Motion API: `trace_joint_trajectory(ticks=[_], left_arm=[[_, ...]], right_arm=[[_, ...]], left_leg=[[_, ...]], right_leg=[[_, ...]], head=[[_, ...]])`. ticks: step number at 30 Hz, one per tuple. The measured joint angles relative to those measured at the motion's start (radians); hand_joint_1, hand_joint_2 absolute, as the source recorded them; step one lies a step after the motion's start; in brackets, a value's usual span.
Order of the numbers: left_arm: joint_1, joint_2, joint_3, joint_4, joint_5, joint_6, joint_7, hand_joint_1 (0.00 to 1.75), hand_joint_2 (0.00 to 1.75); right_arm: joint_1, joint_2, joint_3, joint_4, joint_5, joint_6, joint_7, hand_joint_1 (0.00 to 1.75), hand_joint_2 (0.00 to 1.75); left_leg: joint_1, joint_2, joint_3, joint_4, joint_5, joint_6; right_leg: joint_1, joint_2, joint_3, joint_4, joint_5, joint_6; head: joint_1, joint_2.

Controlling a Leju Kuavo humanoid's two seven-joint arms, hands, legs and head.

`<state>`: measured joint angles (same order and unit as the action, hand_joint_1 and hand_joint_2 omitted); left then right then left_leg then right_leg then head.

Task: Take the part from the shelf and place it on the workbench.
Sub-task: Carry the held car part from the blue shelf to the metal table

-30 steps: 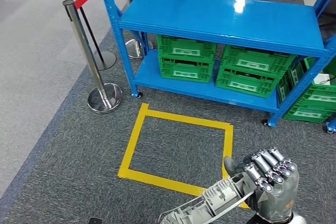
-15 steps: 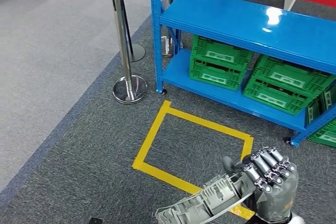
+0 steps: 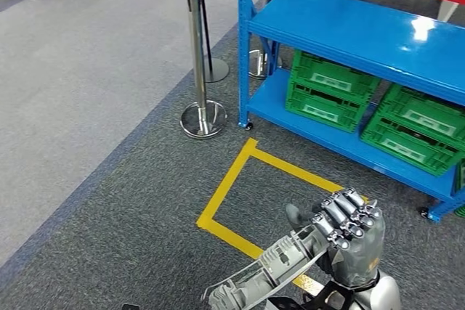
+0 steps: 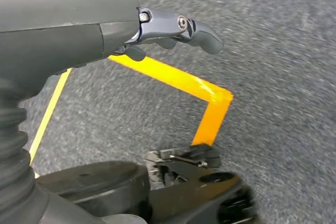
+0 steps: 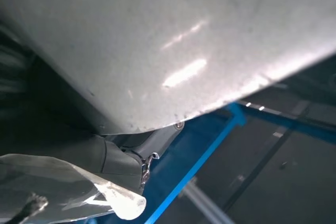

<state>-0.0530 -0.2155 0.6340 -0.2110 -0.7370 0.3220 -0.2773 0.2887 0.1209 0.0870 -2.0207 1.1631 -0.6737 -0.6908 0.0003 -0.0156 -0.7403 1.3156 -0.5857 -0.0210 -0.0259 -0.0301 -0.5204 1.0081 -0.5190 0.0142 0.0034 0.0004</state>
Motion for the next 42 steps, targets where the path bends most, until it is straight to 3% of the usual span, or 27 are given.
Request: trace_joint_trajectory(ticks=[3,5,7,8,10,12,14,15,16,17,19,21,23,25,27,29,30,31,32,34,36,38,40,42], left_arm=[[0.001,0.0,0.001,0.0,-0.001,0.0,0.0,0.0,1.75],[0.003,0.004,0.005,0.0,-0.001,0.0,0.0,0.0,1.75],[0.006,0.008,0.009,0.0,-0.002,0.0,0.0,0.0,1.75],[0.007,0.008,0.01,0.0,-0.003,0.0,0.001,0.0,1.75],[0.008,0.009,0.01,0.0,-0.011,0.001,0.006,0.0,1.75],[0.004,0.007,0.011,0.0,-0.022,0.001,0.016,0.0,1.75],[0.002,0.005,0.011,0.0,-0.031,-0.001,0.025,0.0,1.75],[0.002,0.004,0.011,0.0,-0.034,-0.002,0.028,0.0,1.75],[0.002,0.004,0.011,0.0,-0.037,-0.003,0.031,0.0,1.75],[0.002,0.003,0.01,0.0,-0.041,-0.004,0.032,0.0,1.75],[0.0,0.0,0.009,0.0,-0.05,-0.006,0.035,0.0,1.75],[-0.001,-0.001,0.007,0.0,-0.06,-0.008,0.04,0.0,1.75],[0.001,-0.002,0.004,0.0,-0.068,-0.01,0.044,0.0,1.75],[0.003,-0.002,0.004,0.0,-0.074,-0.01,0.045,0.0,1.75],[0.001,-0.001,0.003,0.0,-0.078,-0.01,0.044,0.0,1.75],[-0.001,-0.001,0.003,0.0,-0.08,-0.01,0.044,0.0,1.75],[-0.001,-0.001,0.002,0.0,-0.08,-0.01,0.044,0.0,1.75],[0.0,-0.001,0.002,0.0,-0.08,-0.01,0.044,0.0,1.75],[0.0,0.0,0.002,0.0,-0.08,-0.01,0.044,0.0,1.75],[0.0,0.001,0.002,0.0,-0.081,-0.01,0.044,0.0,1.75],[-0.002,0.001,0.001,0.0,-0.081,-0.01,0.043,0.0,1.75],[-0.001,0.002,0.0,0.0,-0.081,-0.011,0.043,0.0,1.75],[0.001,0.003,-0.001,0.0,-0.081,-0.011,0.043,0.0,1.75],[-0.001,0.002,-0.001,0.0,-0.081,-0.015,0.041,0.0,1.75]], right_arm=[[-0.003,0.0,0.002,0.004,0.001,0.0,0.0,1.75,1.75],[-0.012,0.0,0.008,0.015,0.003,0.0,0.0,1.75,1.75],[-0.022,0.0,0.016,0.027,0.004,0.0,0.0,1.75,1.75],[-0.025,0.0,0.018,0.03,0.004,0.0,0.0,1.75,1.75],[-0.027,0.0,0.022,0.034,0.002,0.0,0.0,1.75,1.75],[-0.028,-0.001,0.023,0.039,-0.001,0.0,0.0,1.75,1.75],[-0.028,-0.001,0.023,0.047,-0.002,0.0,0.0,1.75,1.75],[-0.028,-0.002,0.023,0.051,-0.001,0.0,0.0,1.75,1.75],[-0.029,-0.002,0.024,0.054,0.0,0.0,0.0,1.75,1.75],[-0.03,-0.002,0.024,0.057,0.002,0.0,0.0,1.75,1.75],[-0.034,-0.002,0.024,0.061,0.006,0.0,0.0,1.75,1.75],[-0.038,-0.002,0.024,0.064,0.008,0.0,0.0,1.75,1.75],[-0.04,-0.002,0.024,0.065,0.007,0.0,0.0,1.75,1.75],[-0.039,-0.002,0.024,0.064,0.004,0.0,0.0,1.75,1.75],[-0.031,-0.002,0.022,0.063,0.002,0.0,0.0,1.75,1.75],[-0.023,-0.002,0.02,0.063,0.001,0.0,0.0,1.75,1.75],[-0.022,-0.002,0.019,0.063,0.001,0.0,0.0,1.75,1.75],[-0.021,-0.002,0.019,0.063,0.0,0.0,0.0,1.75,1.75],[-0.021,-0.002,0.019,0.063,0.0,0.0,0.0,1.75,1.75],[-0.021,-0.002,0.019,0.062,-0.001,0.0,0.0,1.75,1.75],[-0.02,-0.002,0.019,0.061,-0.001,0.0,0.0,1.75,1.75],[-0.021,-0.002,0.019,0.061,-0.001,0.0,0.0,1.75,1.75],[-0.021,-0.002,0.019,0.06,-0.002,0.0,0.0,1.75,1.75],[-0.018,-0.002,0.019,0.057,-0.003,0.0,0.0,1.75,1.75]], left_leg=[[0.002,0.002,-0.002,0.008,0.003,-0.002],[0.003,0.035,0.074,-0.134,0.067,0.003],[-0.004,0.059,0.148,-0.284,0.125,0.021],[-0.005,0.05,0.149,-0.289,0.125,0.032],[-0.001,0.032,0.15,-0.297,0.131,0.048],[-0.001,0.013,0.148,-0.299,0.136,0.058],[-0.005,-0.01,0.146,-0.298,0.137,0.062],[-0.006,-0.023,0.145,-0.298,0.138,0.063],[-0.007,-0.038,0.146,-0.297,0.138,0.063],[-0.008,-0.053,0.146,-0.295,0.138,0.063],[-0.008,-0.079,0.143,-0.288,0.137,0.059],[-0.006,-0.102,0.132,-0.283,0.141,0.048],[-0.002,-0.121,0.122,-0.283,0.147,0.034],[-0.004,-0.087,0.108,-0.256,0.13,0.022],[-0.004,-0.024,0.061,-0.151,0.073,0.012],[0.003,0.0,0.004,-0.028,0.024,0.003],[0.006,0.003,-0.006,-0.005,0.024,0.0],[0.008,0.006,0.003,-0.021,0.042,-0.002],[0.01,0.014,0.032,-0.075,0.074,-0.001],[0.004,0.056,0.102,-0.211,0.124,0.007],[-0.006,0.081,0.132,-0.274,0.133,0.02],[-0.01,0.064,0.13,-0.279,0.132,0.035],[-0.007,0.043,0.136,-0.289,0.137,0.05],[-0.003,0.021,0.139,-0.296,0.14,0.062]], right_leg=[[0.0,-0.009,0.0,0.0,0.0,0.0],[0.001,-0.046,0.004,0.0,-0.005,0.009],[0.004,-0.085,0.012,-0.002,-0.01,0.027],[0.004,-0.086,0.011,-0.002,-0.014,0.036],[0.002,-0.045,-0.004,0.035,-0.045,0.043],[0.002,0.01,-0.059,0.152,-0.108,0.043],[0.004,0.027,-0.122,0.272,-0.149,0.04],[0.005,0.029,-0.134,0.288,-0.14,0.038],[0.006,0.031,-0.128,0.263,-0.112,0.036],[0.005,0.04,-0.105,0.205,-0.071,0.033],[0.001,0.09,-0.049,0.073,-0.012,0.028],[0.0,0.123,-0.023,0.017,-0.003,0.025],[0.002,0.104,-0.017,0.012,0.0,0.018],[0.0,0.076,-0.012,0.005,0.005,0.008],[0.001,0.043,-0.007,0.002,0.005,0.002],[0.004,0.008,-0.005,0.002,0.001,-0.001],[0.004,-0.008,-0.004,0.002,0.0,-0.001],[0.004,-0.021,-0.001,0.002,-0.003,0.0],[0.004,-0.034,0.002,0.002,-0.005,0.001],[0.006,-0.057,0.01,0.002,-0.013,0.01],[0.011,-0.076,0.015,0.001,-0.02,0.021],[0.012,-0.093,0.022,-0.004,-0.023,0.032],[0.008,-0.064,0.018,0.013,-0.042,0.041],[0.005,-0.001,-0.028,0.108,-0.096,0.043]], head=[[0.0,0.0],[0.0,0.0],[0.001,0.0],[0.002,0.0],[0.005,0.0],[0.011,0.0],[0.013,0.0],[0.013,0.0],[0.013,0.0],[0.013,0.0],[0.013,0.0],[0.012,0.0],[0.012,0.0],[0.008,0.0],[0.002,0.0],[0.001,0.0],[0.0,0.0],[0.0,0.0],[0.0,0.0],[0.0,0.0],[0.001,0.0],[0.002,0.0],[0.005,0.0],[0.012,0.0]])
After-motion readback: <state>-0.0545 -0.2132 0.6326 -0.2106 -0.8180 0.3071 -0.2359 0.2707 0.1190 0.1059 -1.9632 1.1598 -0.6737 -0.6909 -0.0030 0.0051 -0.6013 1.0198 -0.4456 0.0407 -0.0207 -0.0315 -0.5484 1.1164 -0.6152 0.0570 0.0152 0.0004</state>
